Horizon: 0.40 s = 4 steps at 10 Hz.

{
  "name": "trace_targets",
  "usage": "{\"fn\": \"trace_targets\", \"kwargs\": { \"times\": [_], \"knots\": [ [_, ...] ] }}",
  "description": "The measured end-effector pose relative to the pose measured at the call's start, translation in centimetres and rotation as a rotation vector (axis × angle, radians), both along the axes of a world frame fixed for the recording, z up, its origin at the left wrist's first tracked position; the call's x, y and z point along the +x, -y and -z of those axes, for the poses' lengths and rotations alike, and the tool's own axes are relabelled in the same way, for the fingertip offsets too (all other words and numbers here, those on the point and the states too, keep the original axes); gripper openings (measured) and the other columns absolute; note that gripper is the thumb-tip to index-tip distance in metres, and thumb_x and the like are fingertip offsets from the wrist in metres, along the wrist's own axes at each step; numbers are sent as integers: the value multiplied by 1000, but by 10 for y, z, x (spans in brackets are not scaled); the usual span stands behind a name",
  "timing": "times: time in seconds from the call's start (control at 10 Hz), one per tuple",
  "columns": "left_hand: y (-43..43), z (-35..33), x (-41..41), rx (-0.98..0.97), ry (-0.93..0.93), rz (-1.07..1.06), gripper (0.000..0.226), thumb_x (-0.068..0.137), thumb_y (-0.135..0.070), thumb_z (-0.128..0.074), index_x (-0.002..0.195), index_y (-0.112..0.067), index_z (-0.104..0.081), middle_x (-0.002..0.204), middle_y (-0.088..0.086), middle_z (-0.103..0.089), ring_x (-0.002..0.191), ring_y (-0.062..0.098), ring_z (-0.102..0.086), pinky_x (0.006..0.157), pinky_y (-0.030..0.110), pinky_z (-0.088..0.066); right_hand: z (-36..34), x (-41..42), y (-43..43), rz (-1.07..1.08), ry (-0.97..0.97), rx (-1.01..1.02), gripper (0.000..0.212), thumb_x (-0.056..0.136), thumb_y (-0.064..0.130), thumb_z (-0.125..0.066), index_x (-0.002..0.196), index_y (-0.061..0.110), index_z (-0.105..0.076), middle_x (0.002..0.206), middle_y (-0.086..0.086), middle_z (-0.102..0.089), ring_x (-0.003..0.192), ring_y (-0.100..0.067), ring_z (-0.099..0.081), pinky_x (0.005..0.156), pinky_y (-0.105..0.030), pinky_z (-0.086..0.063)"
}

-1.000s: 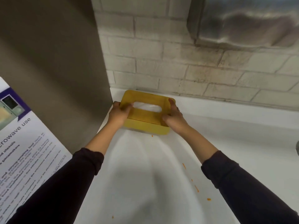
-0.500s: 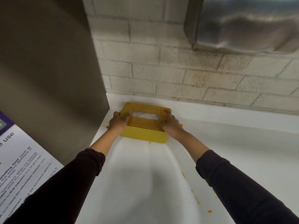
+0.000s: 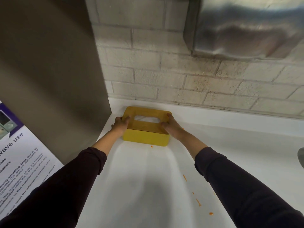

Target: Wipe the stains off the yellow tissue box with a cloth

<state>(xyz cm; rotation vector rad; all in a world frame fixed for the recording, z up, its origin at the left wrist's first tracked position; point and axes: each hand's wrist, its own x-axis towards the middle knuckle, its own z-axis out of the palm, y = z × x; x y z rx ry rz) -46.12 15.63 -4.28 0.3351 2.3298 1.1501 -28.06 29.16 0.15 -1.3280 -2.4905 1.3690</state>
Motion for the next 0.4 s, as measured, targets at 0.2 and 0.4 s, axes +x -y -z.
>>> {"fn": "trace_targets", "kwargs": {
  "times": [0.2,0.4],
  "knots": [
    [1,0,-1,-99,-42,12,68,85,-61,-39,133,-14,-31,140,18,-42,135,37,-29,112,54,-19,-7,-2,-4,-10,13,6,63,96,37,-41,148,26,-7,147,-14,-36,128,-38,-40,107,-54,-30],
    [-5,-45,-1,-170,-403,251,55,90,-47,-40,133,-12,-40,143,16,-42,135,40,-30,112,51,-17,-40,13,-16,-162,160,245,54,99,40,-34,146,16,-23,149,-11,-31,126,-38,-42,97,-45,-43]
  ]
}}
